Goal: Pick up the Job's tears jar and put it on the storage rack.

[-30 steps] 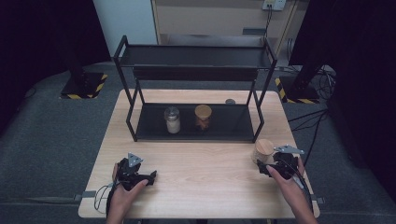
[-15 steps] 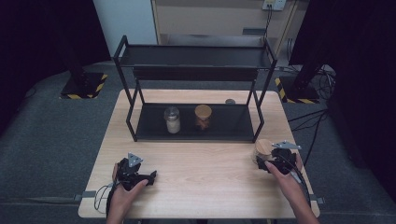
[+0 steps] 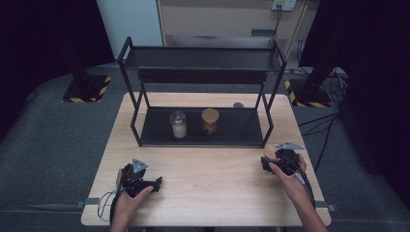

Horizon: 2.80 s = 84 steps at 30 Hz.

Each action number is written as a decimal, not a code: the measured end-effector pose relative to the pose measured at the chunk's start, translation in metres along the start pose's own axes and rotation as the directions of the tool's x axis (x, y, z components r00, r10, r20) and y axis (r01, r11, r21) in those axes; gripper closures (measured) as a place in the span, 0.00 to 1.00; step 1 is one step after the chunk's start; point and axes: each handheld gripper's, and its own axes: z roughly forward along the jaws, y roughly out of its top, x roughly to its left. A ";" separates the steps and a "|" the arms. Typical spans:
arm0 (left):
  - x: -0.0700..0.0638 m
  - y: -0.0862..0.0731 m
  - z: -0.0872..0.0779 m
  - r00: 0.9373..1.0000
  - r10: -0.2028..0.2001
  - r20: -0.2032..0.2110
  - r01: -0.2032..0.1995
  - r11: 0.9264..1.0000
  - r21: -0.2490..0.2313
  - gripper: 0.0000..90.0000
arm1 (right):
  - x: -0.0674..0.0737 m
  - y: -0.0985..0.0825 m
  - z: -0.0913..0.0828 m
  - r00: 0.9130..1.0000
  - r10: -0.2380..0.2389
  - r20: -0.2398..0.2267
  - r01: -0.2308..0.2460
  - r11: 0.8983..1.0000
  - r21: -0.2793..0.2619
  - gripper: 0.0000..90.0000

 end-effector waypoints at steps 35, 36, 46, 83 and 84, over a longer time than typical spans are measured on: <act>0.000 0.000 0.000 1.000 0.000 0.000 0.000 1.000 0.000 0.00 | 0.023 0.017 -0.023 0.999 -0.045 -0.001 0.045 0.999 -0.016 0.28; 0.000 0.000 0.000 1.000 0.000 0.000 0.000 1.000 0.000 0.00 | 0.024 0.018 -0.024 0.999 -0.045 -0.001 0.045 0.999 -0.015 0.28; 0.000 0.000 0.000 1.000 0.000 0.000 0.000 1.000 0.000 0.00 | 0.033 0.025 -0.028 0.998 -0.066 -0.002 0.066 0.998 -0.016 0.28; 0.000 0.000 0.000 1.000 -0.001 0.000 0.001 1.000 -0.001 0.00 | 0.079 0.042 -0.018 0.992 -0.116 -0.050 0.116 0.993 -0.010 0.28; 0.000 0.000 0.000 1.000 0.000 0.000 0.000 1.000 0.000 0.00 | 0.080 0.043 -0.018 0.992 -0.118 -0.052 0.117 0.993 -0.009 0.28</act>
